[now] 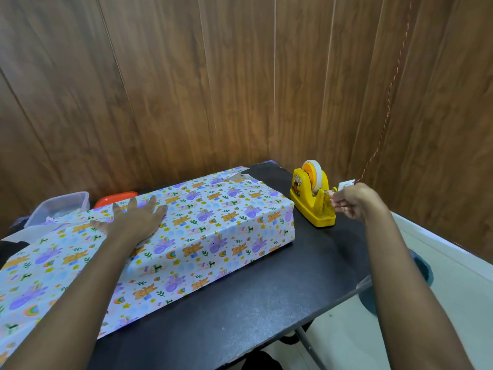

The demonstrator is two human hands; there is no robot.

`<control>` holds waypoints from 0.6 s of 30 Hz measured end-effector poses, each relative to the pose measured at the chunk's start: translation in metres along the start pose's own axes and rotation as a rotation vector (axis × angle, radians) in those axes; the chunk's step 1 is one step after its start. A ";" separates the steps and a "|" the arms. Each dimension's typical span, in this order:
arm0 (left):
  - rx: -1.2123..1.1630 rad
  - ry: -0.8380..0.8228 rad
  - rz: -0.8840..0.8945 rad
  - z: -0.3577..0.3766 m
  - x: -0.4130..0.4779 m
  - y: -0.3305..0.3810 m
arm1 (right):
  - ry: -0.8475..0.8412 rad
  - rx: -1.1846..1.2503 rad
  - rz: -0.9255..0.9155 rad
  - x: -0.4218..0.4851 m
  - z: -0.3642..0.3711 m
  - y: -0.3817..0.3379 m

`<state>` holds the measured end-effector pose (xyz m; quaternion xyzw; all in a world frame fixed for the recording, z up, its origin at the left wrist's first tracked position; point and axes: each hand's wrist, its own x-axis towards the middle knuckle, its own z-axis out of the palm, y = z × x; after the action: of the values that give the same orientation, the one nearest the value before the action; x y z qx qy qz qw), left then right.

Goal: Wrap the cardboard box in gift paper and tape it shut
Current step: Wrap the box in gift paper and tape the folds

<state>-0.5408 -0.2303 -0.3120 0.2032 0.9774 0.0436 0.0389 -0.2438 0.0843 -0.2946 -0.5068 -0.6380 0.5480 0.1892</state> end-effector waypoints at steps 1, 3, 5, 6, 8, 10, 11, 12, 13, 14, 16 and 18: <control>-0.002 0.007 -0.007 -0.001 -0.001 0.001 | -0.005 0.053 0.009 0.000 0.002 0.005; -0.007 0.007 -0.004 -0.002 -0.005 0.004 | 0.000 0.148 0.003 0.003 0.004 0.011; -0.007 0.010 -0.004 -0.002 -0.004 0.003 | 0.013 0.214 -0.021 0.006 0.006 0.014; -0.012 0.008 -0.008 -0.002 -0.004 0.003 | 0.017 0.242 -0.035 0.006 0.007 0.015; -0.012 0.015 -0.007 -0.001 -0.003 0.003 | 0.018 0.297 -0.065 0.004 0.009 0.015; -0.010 0.012 0.001 -0.001 -0.002 0.001 | 0.006 0.363 -0.077 0.002 0.009 0.013; -0.004 0.009 0.008 0.000 0.001 0.000 | -0.002 0.400 -0.079 0.001 0.009 0.011; 0.003 0.001 0.016 0.001 0.003 -0.002 | -0.010 0.436 -0.072 0.002 0.009 0.011; 0.003 -0.009 0.022 0.001 0.004 -0.003 | -0.019 0.463 -0.059 0.003 0.010 0.010; 0.007 -0.012 0.029 0.001 0.005 -0.004 | -0.028 0.475 -0.039 0.004 0.011 0.011; 0.006 -0.007 0.016 0.000 0.002 -0.001 | -0.034 0.465 0.003 0.007 0.014 0.015; -0.010 0.012 -0.008 -0.001 -0.003 0.002 | -0.030 0.486 0.016 0.009 0.018 0.021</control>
<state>-0.5371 -0.2294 -0.3102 0.1987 0.9782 0.0495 0.0345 -0.2527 0.0808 -0.3224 -0.4434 -0.4859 0.6944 0.2917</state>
